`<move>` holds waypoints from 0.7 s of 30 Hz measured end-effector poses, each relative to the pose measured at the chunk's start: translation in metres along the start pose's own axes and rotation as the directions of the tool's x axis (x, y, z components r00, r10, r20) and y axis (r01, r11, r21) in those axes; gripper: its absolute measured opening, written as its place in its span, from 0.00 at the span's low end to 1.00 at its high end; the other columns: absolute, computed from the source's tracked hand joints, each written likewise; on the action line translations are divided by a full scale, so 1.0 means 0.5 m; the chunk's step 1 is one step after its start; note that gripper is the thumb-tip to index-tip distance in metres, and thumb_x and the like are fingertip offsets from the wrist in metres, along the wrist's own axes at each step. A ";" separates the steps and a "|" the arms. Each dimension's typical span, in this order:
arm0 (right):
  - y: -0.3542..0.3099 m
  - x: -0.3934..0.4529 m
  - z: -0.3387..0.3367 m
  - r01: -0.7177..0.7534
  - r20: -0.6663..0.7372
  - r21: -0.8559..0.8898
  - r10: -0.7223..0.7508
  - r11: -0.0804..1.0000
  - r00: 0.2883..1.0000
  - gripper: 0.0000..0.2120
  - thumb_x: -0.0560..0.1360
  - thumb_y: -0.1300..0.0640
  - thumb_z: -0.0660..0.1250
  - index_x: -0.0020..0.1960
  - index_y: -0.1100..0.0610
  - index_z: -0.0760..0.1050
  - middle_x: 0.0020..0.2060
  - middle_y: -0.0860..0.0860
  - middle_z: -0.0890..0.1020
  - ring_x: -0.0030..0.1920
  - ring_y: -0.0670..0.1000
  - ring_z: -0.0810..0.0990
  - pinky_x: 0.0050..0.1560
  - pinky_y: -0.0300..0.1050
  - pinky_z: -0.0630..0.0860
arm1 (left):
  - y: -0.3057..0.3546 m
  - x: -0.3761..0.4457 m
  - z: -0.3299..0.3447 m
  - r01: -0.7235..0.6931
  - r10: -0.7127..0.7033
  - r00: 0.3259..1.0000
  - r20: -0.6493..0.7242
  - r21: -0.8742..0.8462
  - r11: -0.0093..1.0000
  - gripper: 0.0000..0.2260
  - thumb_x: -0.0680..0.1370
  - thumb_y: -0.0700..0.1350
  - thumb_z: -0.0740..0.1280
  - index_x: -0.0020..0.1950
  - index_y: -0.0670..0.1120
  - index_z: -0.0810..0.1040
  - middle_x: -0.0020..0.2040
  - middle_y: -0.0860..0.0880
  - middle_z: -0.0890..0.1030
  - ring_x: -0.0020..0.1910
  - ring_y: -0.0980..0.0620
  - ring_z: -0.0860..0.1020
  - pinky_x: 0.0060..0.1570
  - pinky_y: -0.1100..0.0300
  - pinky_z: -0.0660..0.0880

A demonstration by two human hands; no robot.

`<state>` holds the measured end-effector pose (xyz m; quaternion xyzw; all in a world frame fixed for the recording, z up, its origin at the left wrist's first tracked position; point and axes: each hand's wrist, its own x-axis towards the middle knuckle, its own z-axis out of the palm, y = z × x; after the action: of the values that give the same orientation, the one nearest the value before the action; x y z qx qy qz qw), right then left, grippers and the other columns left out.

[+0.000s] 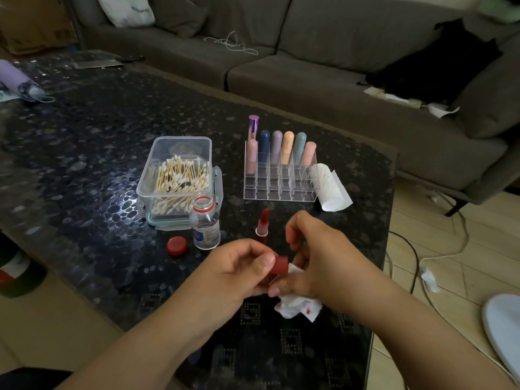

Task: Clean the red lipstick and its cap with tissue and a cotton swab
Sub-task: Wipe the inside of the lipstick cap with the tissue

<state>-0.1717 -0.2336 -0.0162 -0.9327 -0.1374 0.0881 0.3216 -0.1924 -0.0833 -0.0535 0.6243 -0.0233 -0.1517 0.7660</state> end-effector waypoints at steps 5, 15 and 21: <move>0.005 -0.004 0.001 -0.035 -0.070 0.059 0.039 0.998 0.997 0.24 0.55 0.44 0.79 0.40 0.49 0.67 0.30 0.44 0.73 0.26 0.40 0.68 0.26 0.32 0.68 | -0.001 0.005 -0.001 0.020 -0.023 0.999 -0.026 -0.115 0.993 0.15 0.69 0.45 0.65 0.49 0.36 0.78 0.41 0.43 0.84 0.43 0.49 0.83 0.43 0.61 0.80; 0.016 -0.004 0.009 -0.003 -0.077 0.442 0.041 0.897 0.996 0.17 0.63 0.54 0.77 0.28 0.53 0.68 0.21 0.43 0.69 0.23 0.40 0.65 0.24 0.31 0.64 | 0.002 0.012 -0.004 0.081 -0.102 0.994 -0.043 -0.340 0.937 0.11 0.71 0.44 0.64 0.47 0.37 0.78 0.42 0.41 0.85 0.41 0.48 0.83 0.37 0.60 0.80; 0.022 -0.007 -0.016 0.025 0.038 0.428 -0.046 0.904 0.998 0.05 0.72 0.60 0.69 0.42 0.50 0.78 0.36 0.42 0.81 0.34 0.36 0.77 0.36 0.30 0.72 | -0.001 0.019 -0.019 0.047 -0.071 0.990 -0.123 -0.188 0.981 0.12 0.69 0.48 0.65 0.46 0.41 0.80 0.43 0.41 0.84 0.40 0.46 0.81 0.41 0.57 0.81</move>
<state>-0.1707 -0.2478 -0.0166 -0.8348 -0.1393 0.1322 0.5160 -0.1813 -0.0766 -0.0574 0.5595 0.0592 -0.1353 0.8156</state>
